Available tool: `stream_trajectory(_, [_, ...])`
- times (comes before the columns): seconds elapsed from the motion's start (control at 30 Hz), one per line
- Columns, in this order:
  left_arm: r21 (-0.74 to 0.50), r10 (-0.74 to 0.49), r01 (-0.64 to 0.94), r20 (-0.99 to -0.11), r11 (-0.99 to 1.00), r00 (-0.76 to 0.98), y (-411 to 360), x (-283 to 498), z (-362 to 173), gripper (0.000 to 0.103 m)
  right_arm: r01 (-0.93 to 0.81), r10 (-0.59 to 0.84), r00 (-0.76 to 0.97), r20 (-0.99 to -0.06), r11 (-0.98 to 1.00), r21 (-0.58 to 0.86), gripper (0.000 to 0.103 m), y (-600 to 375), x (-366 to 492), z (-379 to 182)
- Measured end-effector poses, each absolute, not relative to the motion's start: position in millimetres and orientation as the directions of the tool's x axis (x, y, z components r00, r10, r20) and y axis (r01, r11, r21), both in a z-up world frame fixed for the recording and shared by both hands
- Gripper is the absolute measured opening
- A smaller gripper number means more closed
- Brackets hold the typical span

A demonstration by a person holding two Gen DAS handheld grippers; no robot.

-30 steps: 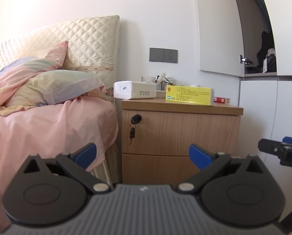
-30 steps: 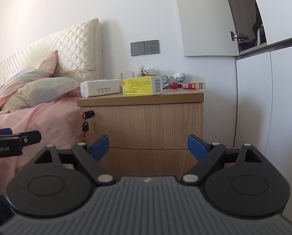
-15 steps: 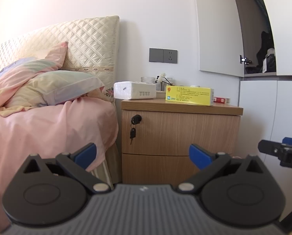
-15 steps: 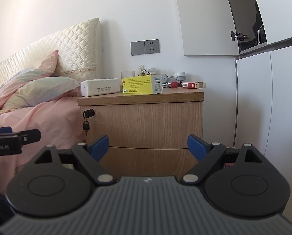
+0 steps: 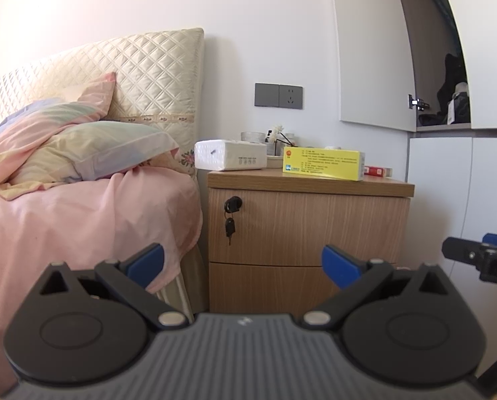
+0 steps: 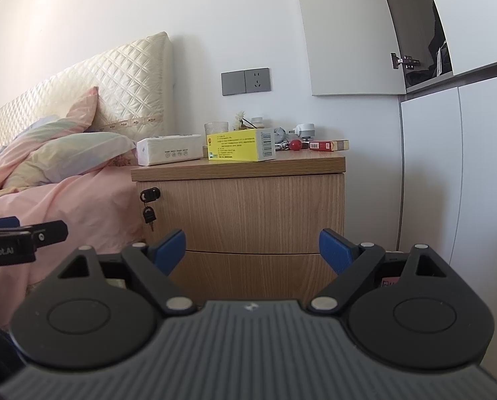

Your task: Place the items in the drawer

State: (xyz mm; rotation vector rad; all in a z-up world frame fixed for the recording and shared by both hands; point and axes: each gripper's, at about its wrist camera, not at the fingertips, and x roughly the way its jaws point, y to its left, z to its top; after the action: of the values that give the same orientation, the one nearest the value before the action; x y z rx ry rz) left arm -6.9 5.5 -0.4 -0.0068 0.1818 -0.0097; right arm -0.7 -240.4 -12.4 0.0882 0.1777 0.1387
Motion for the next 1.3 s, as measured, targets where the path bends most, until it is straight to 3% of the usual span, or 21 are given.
stream_trajectory(0.2, [0.004,-0.008,0.009,-0.168,1.000,0.986,4.6,-7.2,-0.7,0.103,-0.118,0.134,0.977,-0.163,0.987,0.106,0.089,-243.6,0.0,-11.2])
stream_trajectory(0.43, [0.080,-0.071,0.078,-0.092,0.994,0.993,-11.2,-13.2,0.0,0.103,-0.142,0.163,0.975,-0.149,0.980,0.139,0.089,-251.7,3.7,-5.5])
stream_trajectory(0.5, [0.036,-0.111,0.114,-0.088,0.993,0.990,-11.3,-9.9,5.2,0.103,-0.137,0.159,0.976,-0.152,0.980,0.146,0.089,-255.6,6.3,-1.9])
stream_trajectory(0.73, [-0.084,-0.120,0.111,-0.114,0.990,0.986,-5.7,0.1,27.9,0.103,-0.143,0.171,0.974,-0.146,0.973,0.180,0.089,-271.0,10.2,14.9])
stream_trajectory(1.0, [0.068,-0.009,0.019,-0.143,0.998,0.990,-8.2,43.7,62.6,0.103,-0.179,0.202,0.972,-0.119,0.967,0.179,0.089,-274.8,25.2,49.0])
stream_trajectory(1.3, [-0.004,0.018,-0.019,-0.233,1.000,0.972,13.8,112.0,44.9,0.102,-0.164,0.172,0.980,-0.100,0.983,0.083,0.089,-267.6,70.9,74.8])
